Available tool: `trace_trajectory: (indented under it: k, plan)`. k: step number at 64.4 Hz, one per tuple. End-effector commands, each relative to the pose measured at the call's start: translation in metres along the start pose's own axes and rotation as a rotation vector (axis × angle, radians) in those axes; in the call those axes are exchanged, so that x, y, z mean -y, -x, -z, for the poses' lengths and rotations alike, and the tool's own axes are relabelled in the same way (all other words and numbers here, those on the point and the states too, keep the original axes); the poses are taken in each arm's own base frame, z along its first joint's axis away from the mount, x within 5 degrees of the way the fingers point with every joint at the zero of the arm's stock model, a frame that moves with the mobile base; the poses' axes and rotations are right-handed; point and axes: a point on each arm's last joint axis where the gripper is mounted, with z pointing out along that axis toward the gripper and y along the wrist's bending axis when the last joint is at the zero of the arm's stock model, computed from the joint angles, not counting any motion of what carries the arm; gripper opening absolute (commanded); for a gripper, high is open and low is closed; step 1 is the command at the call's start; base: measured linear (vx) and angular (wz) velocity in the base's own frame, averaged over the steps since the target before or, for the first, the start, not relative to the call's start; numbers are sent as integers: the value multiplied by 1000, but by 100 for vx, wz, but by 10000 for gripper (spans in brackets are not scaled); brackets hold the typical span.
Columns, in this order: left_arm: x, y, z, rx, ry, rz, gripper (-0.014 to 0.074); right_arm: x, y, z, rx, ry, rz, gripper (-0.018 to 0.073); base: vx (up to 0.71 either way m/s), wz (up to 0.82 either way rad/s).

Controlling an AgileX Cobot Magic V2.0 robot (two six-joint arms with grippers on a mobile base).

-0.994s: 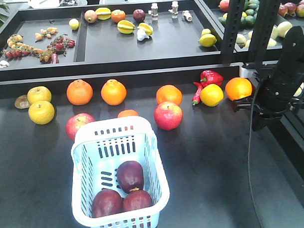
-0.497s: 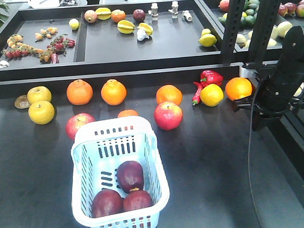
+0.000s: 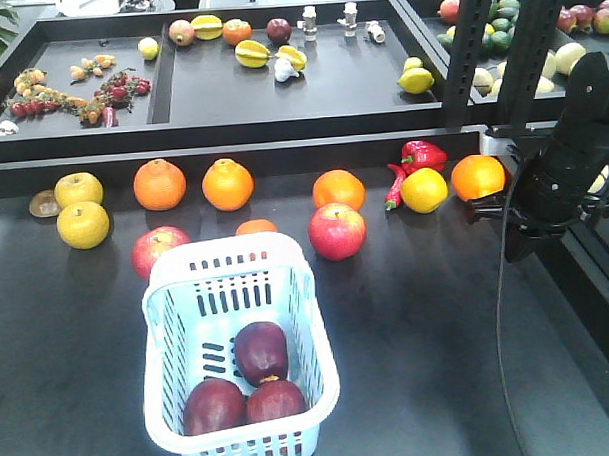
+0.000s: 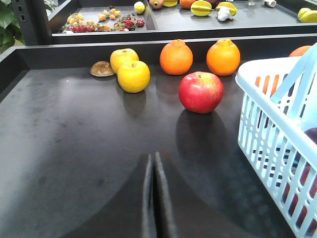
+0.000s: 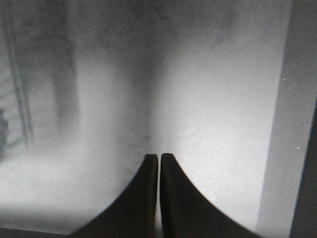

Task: Pick three apples into basket with both arms

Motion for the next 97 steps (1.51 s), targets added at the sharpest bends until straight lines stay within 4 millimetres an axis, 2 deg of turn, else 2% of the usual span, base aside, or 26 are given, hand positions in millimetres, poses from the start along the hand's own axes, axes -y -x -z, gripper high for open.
trace_trajectory:
  k: [1,10,16,23,30,37,44,49,54,59,68,77,85,97]
  plan:
    - [0,17,5,115,2,1,-6,-3,-7,29,26,6,7,-8,0,0]
    - [0,17,5,115,2,1,-6,-3,-7,30,27,6,7,-8,0,0]
    - [0,17,5,115,2,1,-6,-4,-10,44,73,-1,13,-8,0,0]
    - [0,17,5,115,2,1,-6,-4,-18,87,252,-77,74,-8,0,0]
    - [0,17,5,115,2,1,-6,-10,-41,150,498,-109,90,-8,0,0]
    - [0,17,5,115,2,1,-6,-20,-81,220,791,-111,93,-8,0,0]
    - [0,17,5,115,2,1,-6,-32,-139,288,1120,-107,104,-8,0,0]
    - [0,17,5,115,2,1,-6,-39,-188,321,1349,-88,105,-8,0,0]
    - [0,17,5,115,2,1,-6,-42,-230,334,1564,-69,97,-8,0,0]
    - [0,17,5,115,2,1,-6,-43,-270,329,1732,-59,83,-8,0,0]
    - [0,17,5,115,2,1,-6,-37,-310,285,1870,-79,64,-8,0,0]
    - [0,17,5,115,2,1,-6,-32,-334,236,1916,-87,49,-8,0,0]
    - [0,17,5,115,2,1,-6,-28,-342,197,1879,-90,43,-8,0,0]
    - [0,17,5,115,2,1,-6,-23,-337,146,1752,-77,26,-8,0,0]
